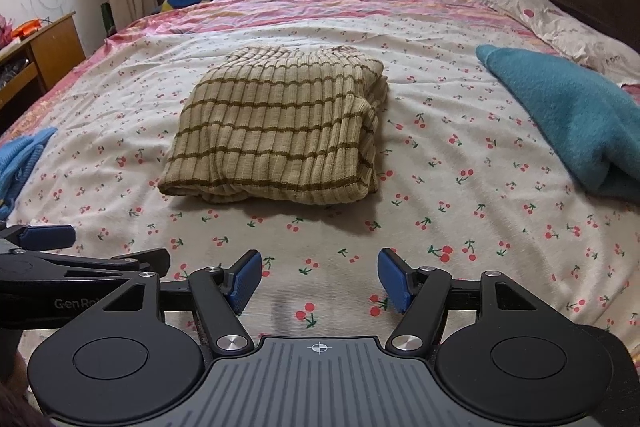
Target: Fold small clothes
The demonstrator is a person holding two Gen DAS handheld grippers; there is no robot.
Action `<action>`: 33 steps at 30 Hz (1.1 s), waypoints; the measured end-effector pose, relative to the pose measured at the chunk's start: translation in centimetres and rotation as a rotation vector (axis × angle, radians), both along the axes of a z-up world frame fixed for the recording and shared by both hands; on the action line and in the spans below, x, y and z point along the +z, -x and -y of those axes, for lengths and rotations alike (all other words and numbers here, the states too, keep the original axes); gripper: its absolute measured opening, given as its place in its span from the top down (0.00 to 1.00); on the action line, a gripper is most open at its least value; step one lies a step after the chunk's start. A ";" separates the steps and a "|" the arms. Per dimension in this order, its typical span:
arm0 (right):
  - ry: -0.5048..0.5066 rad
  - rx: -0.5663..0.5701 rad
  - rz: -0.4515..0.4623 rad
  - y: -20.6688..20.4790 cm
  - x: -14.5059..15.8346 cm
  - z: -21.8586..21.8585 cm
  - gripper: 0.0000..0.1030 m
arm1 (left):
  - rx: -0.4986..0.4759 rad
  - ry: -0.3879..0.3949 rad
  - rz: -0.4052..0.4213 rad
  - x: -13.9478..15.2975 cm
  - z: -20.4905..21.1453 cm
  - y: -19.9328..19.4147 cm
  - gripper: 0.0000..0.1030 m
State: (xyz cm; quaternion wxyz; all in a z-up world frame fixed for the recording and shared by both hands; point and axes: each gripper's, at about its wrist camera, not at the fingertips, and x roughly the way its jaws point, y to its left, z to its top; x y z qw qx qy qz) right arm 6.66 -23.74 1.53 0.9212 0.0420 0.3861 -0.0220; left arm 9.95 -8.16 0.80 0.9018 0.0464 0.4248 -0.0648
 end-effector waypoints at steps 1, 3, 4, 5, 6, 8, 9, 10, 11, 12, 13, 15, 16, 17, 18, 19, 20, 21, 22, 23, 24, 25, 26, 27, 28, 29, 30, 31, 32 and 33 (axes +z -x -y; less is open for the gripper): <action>0.005 0.000 0.001 0.0 0.0 0.0 0.36 | 0.000 -0.001 0.000 0.0 0.0 0.0 0.00; 0.009 0.001 0.002 0.0 0.0 -0.1 0.36 | 0.000 -0.002 0.000 0.0 0.0 0.0 0.00; 0.010 0.001 0.002 0.0 -0.1 -0.1 0.36 | 0.000 -0.002 -0.001 0.0 0.0 0.0 0.00; 0.010 0.001 0.002 0.0 -0.1 -0.1 0.36 | 0.000 -0.002 -0.001 0.0 0.0 0.0 0.00; 0.012 0.001 0.002 0.0 -0.1 -0.1 0.36 | 0.000 -0.001 -0.001 0.0 0.0 0.0 0.00; 0.013 0.001 0.002 0.1 -0.1 -0.1 0.36 | 0.001 -0.001 -0.001 0.0 0.0 0.0 0.00; 0.016 0.001 0.003 0.1 -0.1 -0.1 0.36 | 0.000 -0.001 -0.001 0.0 0.0 -0.1 0.00; 0.019 0.001 0.003 0.1 -0.1 -0.2 0.36 | 0.000 -0.001 -0.001 0.0 0.0 -0.1 0.00; 0.022 0.000 0.002 0.1 -0.1 -0.2 0.36 | 0.000 -0.001 0.000 0.0 0.0 -0.1 0.00; 0.024 0.000 0.002 0.0 -0.1 -0.2 0.36 | 0.000 -0.002 0.000 0.0 0.1 -0.1 0.00; 0.025 -0.001 0.002 0.1 -0.1 -0.2 0.36 | -0.001 -0.002 0.000 0.0 0.0 -0.1 0.00; 0.027 -0.003 0.002 0.1 -0.1 -0.1 0.36 | 0.000 -0.002 0.000 0.0 0.0 0.0 0.00; 0.028 -0.003 0.003 0.1 -0.1 -0.1 0.35 | 0.000 -0.002 -0.001 0.0 0.0 -0.1 0.00; 0.030 -0.003 0.003 0.0 -0.1 -0.2 0.35 | 0.000 -0.002 -0.001 0.0 0.0 -0.1 0.00; 0.032 -0.004 0.003 0.1 -0.1 -0.2 0.35 | 0.000 -0.001 -0.001 0.0 0.1 0.0 0.00; 0.033 -0.005 0.002 0.1 -0.2 -0.2 0.35 | 0.000 -0.002 0.000 0.0 0.1 0.0 0.00; 0.034 -0.005 0.001 0.1 -0.2 -0.2 0.35 | 0.000 -0.002 0.000 0.0 0.0 0.0 0.00; 0.034 -0.006 0.000 0.0 -0.2 -0.2 0.35 | 0.000 -0.002 0.000 0.0 0.0 0.0 0.00; 0.035 -0.007 0.000 0.0 -0.2 -0.2 0.35 | 0.000 -0.001 0.000 0.0 0.0 0.0 0.00; 0.035 -0.008 -0.001 0.0 -0.3 -0.1 0.35 | 0.000 -0.001 0.000 0.0 0.0 0.0 0.00; 0.035 -0.008 -0.002 0.0 -0.3 -0.2 0.35 | 0.000 -0.002 0.000 0.0 0.0 0.0 0.00; 0.035 -0.009 -0.002 0.0 -0.3 -0.1 0.35 | 0.000 -0.002 0.000 0.0 0.0 0.0 0.00; 0.036 -0.009 -0.002 0.0 -0.3 -0.2 0.35 | 0.000 -0.003 0.001 0.0 0.0 0.0 0.00; 0.036 -0.008 -0.002 0.0 -0.3 -0.2 0.35 | 0.000 -0.003 0.001 0.0 0.0 0.0 0.00; 0.036 -0.009 -0.002 0.0 -0.3 -0.1 0.35 | 0.000 -0.003 0.000 0.0 0.0 0.0 0.00; 0.034 -0.009 -0.002 0.0 -0.3 -0.2 0.35 | 0.001 -0.003 0.001 0.0 0.0 0.0 0.00; 0.035 -0.009 -0.002 0.0 -0.3 -0.2 0.35 | 0.000 -0.004 0.002 0.0 0.0 0.0 0.00; 0.036 -0.009 -0.002 0.0 -0.3 -0.2 0.35 | 0.000 -0.005 0.002 0.1 0.1 0.0 0.00; 0.036 -0.009 -0.002 0.0 -0.3 -0.2 0.35 | 0.001 -0.005 0.003 0.0 0.0 0.0 0.00; 0.037 -0.009 -0.002 0.0 -0.3 -0.2 0.35 | 0.000 -0.005 0.003 0.1 0.0 0.0 0.00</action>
